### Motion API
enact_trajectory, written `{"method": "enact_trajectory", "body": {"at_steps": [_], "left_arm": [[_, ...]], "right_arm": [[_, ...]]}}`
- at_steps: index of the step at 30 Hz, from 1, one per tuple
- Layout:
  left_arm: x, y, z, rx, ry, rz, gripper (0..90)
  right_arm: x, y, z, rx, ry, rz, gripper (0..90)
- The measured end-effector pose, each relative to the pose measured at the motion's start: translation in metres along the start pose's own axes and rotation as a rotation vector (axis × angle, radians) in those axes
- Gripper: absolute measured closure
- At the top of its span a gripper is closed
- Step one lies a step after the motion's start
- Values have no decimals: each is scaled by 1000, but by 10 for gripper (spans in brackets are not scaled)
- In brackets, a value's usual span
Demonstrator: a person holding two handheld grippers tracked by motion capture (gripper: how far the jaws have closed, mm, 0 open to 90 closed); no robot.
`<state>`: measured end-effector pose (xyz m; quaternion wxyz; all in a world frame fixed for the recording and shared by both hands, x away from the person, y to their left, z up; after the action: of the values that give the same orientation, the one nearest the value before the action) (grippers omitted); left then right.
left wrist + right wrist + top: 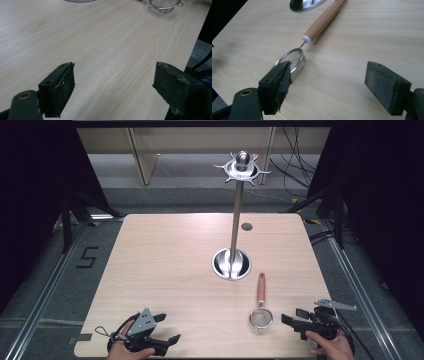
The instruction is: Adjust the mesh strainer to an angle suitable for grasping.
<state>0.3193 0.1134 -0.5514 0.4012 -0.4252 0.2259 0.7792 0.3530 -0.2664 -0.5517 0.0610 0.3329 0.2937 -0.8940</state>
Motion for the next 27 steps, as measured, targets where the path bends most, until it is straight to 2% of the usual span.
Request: {"method": "enact_trajectory", "body": {"at_steps": [1,2,3,4,5,6,7,9,10,11,12,13,14,15,16,17,18,20,21,22,23,25,26,27], "left_arm": [[3,-2,1,-8,-25,-8,165],[2,-1,1,-7,-18,1,164],[2,-1,1,-8,-17,-2,164],[2,-1,1,-5,-15,-11,165],[1,-1,0,-3,-6,-12,165],[2,-3,1,-5,-15,-30,165],[1,-3,1,-5,-14,-31,165],[1,-3,1,-6,-13,-26,165],[1,0,1,-7,-10,7,165],[1,0,1,-6,-11,6,165],[1,0,1,-4,-12,6,165],[1,0,1,-5,-11,8,165],[1,0,0,-5,-11,9,165],[0,0,0,-1,-2,1,165],[0,0,0,0,-1,-1,165],[0,0,0,0,-2,-1,165],[0,0,0,0,-1,0,165],[1,-1,0,3,-5,-7,165],[1,-1,0,5,-5,-7,165],[0,-1,0,2,-2,-5,165],[2,-4,1,-5,-20,-38,165],[1,0,-1,3,-7,18,165],[0,0,-1,3,5,4,165],[1,-1,-1,2,-4,2,164]], "right_arm": [[0,1,0,2,-2,7,223],[0,0,0,1,-2,8,224],[1,-4,1,-11,-13,-47,224],[-2,1,-1,-5,9,18,224],[-3,1,-1,-14,11,25,224],[-3,0,1,-9,6,18,225],[-2,-5,1,-18,-4,-32,226],[-6,2,0,25,4,36,226],[-7,0,-1,17,2,36,226],[-8,-2,-4,12,16,33,226],[-9,-2,-5,10,7,46,226],[-8,-4,-5,26,-13,23,228],[-11,-4,-6,38,-6,21,232],[-14,-1,-7,44,-7,80,235],[-16,-3,-9,38,-5,82,238],[-16,-7,-11,48,-11,57,240],[-20,-2,-12,67,-14,118,243],[-27,-4,-15,81,-3,143,256],[-30,-6,-17,80,1,142,256],[-32,-9,-18,81,-7,120,257],[-37,-7,-21,90,-17,157,259],[-43,-7,-27,113,-35,151,267],[-46,-8,-32,109,-46,159,274],[-50,-8,-35,130,-52,163,281]]}}
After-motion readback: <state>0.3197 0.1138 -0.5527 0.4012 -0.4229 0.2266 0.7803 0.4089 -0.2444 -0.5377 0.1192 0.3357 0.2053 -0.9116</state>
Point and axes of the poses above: each handheld gripper's, and its own axes: z roughly backward along the jaws, x roughly out of its underside, y roughly to its right, the point moved 10 cm from there along -z, roughly forward along the jaws, and after that the axes turned 6 degrees about -z, right-handed, at the moved point
